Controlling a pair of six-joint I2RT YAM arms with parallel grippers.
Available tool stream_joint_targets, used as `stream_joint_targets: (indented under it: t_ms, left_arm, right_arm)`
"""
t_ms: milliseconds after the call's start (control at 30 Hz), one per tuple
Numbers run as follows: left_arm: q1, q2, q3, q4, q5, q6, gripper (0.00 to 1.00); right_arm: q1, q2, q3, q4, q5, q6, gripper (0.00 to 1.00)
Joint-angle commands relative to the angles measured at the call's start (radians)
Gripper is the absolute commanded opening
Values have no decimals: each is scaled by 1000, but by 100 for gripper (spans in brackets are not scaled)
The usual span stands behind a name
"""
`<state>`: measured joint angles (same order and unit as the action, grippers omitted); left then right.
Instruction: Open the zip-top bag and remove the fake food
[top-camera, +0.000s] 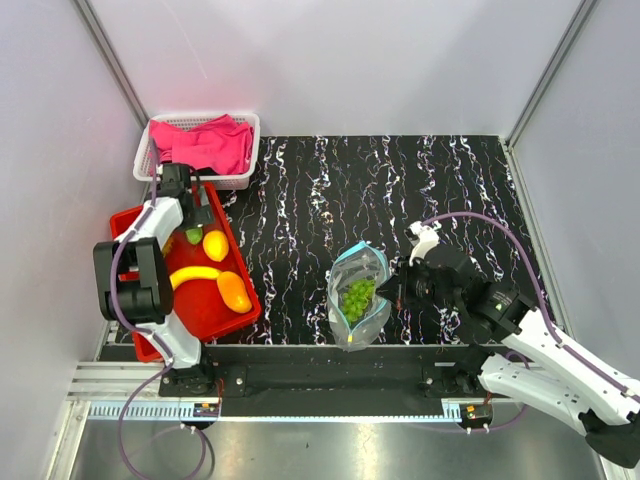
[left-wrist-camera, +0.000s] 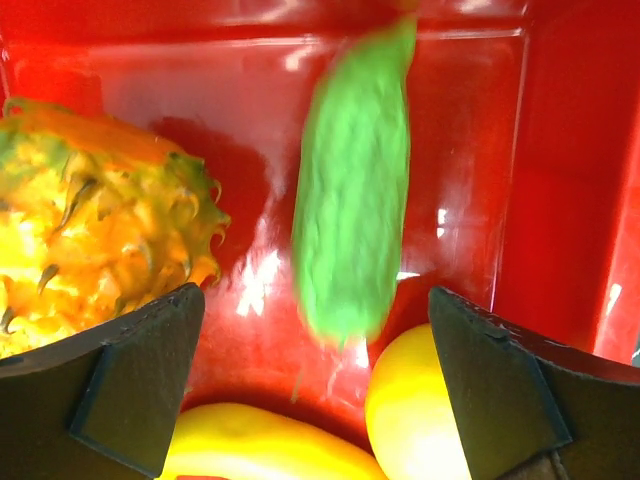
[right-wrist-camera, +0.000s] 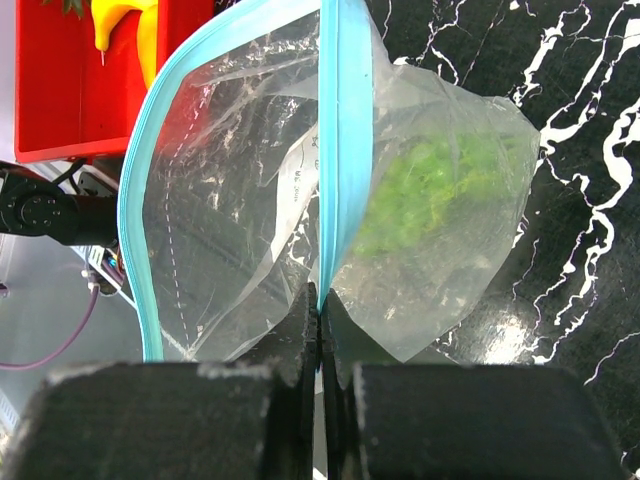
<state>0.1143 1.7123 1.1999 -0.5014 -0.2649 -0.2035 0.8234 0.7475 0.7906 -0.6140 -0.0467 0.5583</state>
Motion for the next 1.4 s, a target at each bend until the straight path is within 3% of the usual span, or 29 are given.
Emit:
stream_joint_targets:
  t_ms: [0,167,333,500,567,733,833,1100,1367]
  left_arm:
    - [-24,-153,-32,37,9,-39,99]
    - [-189,-437,-72,28,30,-77,96]
    - [-390,-725,-227,81,223,-249,85]
    - [-737,-904,-338,199,256,-394,76]
    - [-875,-889,-349,264,257,-436,70]
    - [-1201,-645,-206,261,169,-401,61]
    - [-1292,-513,-91,178,23,-361,46]
    - [-1329,-313,36,46,-33,-369,30]
    - [-1337,-189,30,26,-77,-407,29]
  right_arm:
    - [0,0,15,42,-10,-6,0]
    - [0,0,22,42,-2,-17,0]
    - [0,29,27,43,5,-20,0]
    - [-1,46,27,53,7,-21,0]
    - [-1,50,25,62,2,-20,0]
    - [0,49,30,68,-8,-14,0]
    - [0,21,36,60,-18,-8,0]
    - [0,-45,52,16,2,-3,0]
    - [-1,-28,42,22,-10,-3,0]
